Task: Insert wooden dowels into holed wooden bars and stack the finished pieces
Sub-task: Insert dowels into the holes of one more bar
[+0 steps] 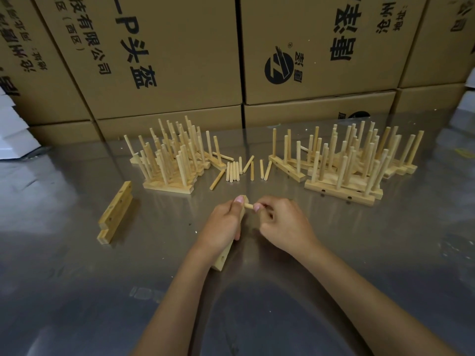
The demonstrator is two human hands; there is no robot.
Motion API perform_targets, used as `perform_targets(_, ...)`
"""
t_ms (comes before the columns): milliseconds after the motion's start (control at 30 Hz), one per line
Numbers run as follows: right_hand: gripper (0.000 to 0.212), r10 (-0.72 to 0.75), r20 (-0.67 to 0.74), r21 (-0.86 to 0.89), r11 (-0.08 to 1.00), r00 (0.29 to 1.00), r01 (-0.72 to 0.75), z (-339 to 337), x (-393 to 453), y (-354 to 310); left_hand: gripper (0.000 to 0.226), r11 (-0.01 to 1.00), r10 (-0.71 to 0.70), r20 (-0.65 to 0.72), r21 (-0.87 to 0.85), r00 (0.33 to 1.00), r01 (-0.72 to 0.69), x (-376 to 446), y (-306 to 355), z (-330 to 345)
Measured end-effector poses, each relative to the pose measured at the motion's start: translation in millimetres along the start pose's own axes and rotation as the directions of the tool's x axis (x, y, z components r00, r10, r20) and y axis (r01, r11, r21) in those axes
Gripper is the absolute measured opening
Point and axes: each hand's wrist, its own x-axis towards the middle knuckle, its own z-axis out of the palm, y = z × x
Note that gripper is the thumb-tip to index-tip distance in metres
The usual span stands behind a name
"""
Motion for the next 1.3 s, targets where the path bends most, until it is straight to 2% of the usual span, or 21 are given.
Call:
perform_targets(100, 0.013, 0.055, -0.094, 0.239, 0.971, 0.994, -0.031, -3, 10, 0, 0.047, 0.995, -0.023, -0.053, -0.101, 0.998, 0.017, 3, 3, -1)
perform_targets(167, 0.011, 0.104, -0.082, 0.326, 0.943, 0.991, -0.072, -5, 14, 3, 0.05, 0.993, -0.037, -0.078, -0.114, 0.996, 0.028, 5, 3, 0)
perform_targets(300, 0.013, 0.18, 0.091, 0.322, 0.925, 0.979, -0.2, 0, 14, 14, 0.054, 0.97, -0.145, -0.109, -0.21, 0.983, 0.12, 12, 0, -4)
perform_targets(433, 0.019, 0.197, 0.179, 0.288, 0.926, 0.964, -0.243, -4, 13, 15, 0.056, 0.949, -0.182, -0.075, -0.273, 0.98, 0.156, 13, -1, -9)
perform_targets(500, 0.026, 0.243, 0.187, 0.411, 0.861, 0.952, -0.301, -6, 13, 12, 0.055, 0.957, -0.173, -0.079, -0.249, 0.982, 0.149, 12, 0, -8)
perform_targets(600, 0.031, 0.329, 0.179, 0.66, 0.659, 0.927, -0.361, -11, 14, 9, 0.053, 0.968, -0.162, -0.092, -0.209, 0.982, 0.14, 11, 1, -7)
perform_targets(667, 0.032, 0.321, 0.193, 0.708, 0.609, 0.927, -0.358, -17, 15, 9, 0.053, 0.97, -0.159, -0.094, -0.203, 0.983, 0.137, 11, 1, -7)
perform_targets(700, 0.03, 0.305, 0.181, 0.665, 0.663, 0.935, -0.345, -21, 14, 10, 0.053, 0.969, -0.159, -0.091, -0.205, 0.983, 0.138, 11, 1, -8)
perform_targets(733, 0.027, 0.255, 0.164, 0.535, 0.789, 0.953, -0.303, -26, 13, 12, 0.053, 0.968, -0.16, -0.089, -0.209, 0.983, 0.139, 11, 1, -8)
perform_targets(767, 0.025, 0.157, 0.194, 0.315, 0.925, 0.968, -0.213, -30, 11, 14, 0.053, 0.967, -0.162, -0.087, -0.213, 0.983, 0.141, 11, 1, -9)
perform_targets(800, 0.022, 0.058, 0.294, 0.089, 0.992, 0.954, -0.087, -33, 9, 16, 0.054, 0.966, -0.164, -0.086, -0.216, 0.983, 0.142, 11, 0, -9)
perform_targets(833, 0.018, -0.01, 0.392, -0.066, 0.997, 0.92, 0.039, -33, 9, 17, 0.056, 0.965, -0.165, -0.083, -0.218, 0.983, 0.144, 12, 0, -8)
perform_targets(900, 0.009, -0.043, 0.454, -0.16, 0.979, 0.89, 0.129, -29, 7, 18, 0.06, 0.963, -0.173, -0.076, -0.224, 0.982, 0.153, 13, -2, -9)
perform_targets(967, 0.009, -0.05, 0.413, -0.15, 0.981, 0.909, 0.122, -27, 7, 15, 0.058, 0.952, -0.19, -0.053, -0.255, 0.98, 0.171, 14, -2, -10)
perform_targets(1000, 0.009, -0.052, 0.363, -0.086, 0.992, 0.93, 0.089, -27, 7, 13, 0.054, 0.945, -0.196, -0.037, -0.273, 0.98, 0.179, 14, -2, -11)
perform_targets(1067, 0.007, -0.052, 0.213, 0.128, 0.992, 0.976, 0.025, -29, 6, 10, 0.048, 0.941, -0.187, -0.008, -0.29, 0.982, 0.176, 14, -1, -13)
perform_targets(1167, 0.01, -0.015, 0.06, 0.42, 0.908, 0.998, -0.012, -29, 5, 2, 0.047, 0.958, -0.112, 0.035, -0.262, 0.993, 0.117, 10, 2, -11)
perform_targets(1300, 0.011, -0.018, -0.024, 0.486, 0.874, 1.0, 0.027, -26, 4, 0, 0.052, 0.968, -0.056, 0.077, -0.241, 0.995, 0.073, 2, 9, -8)
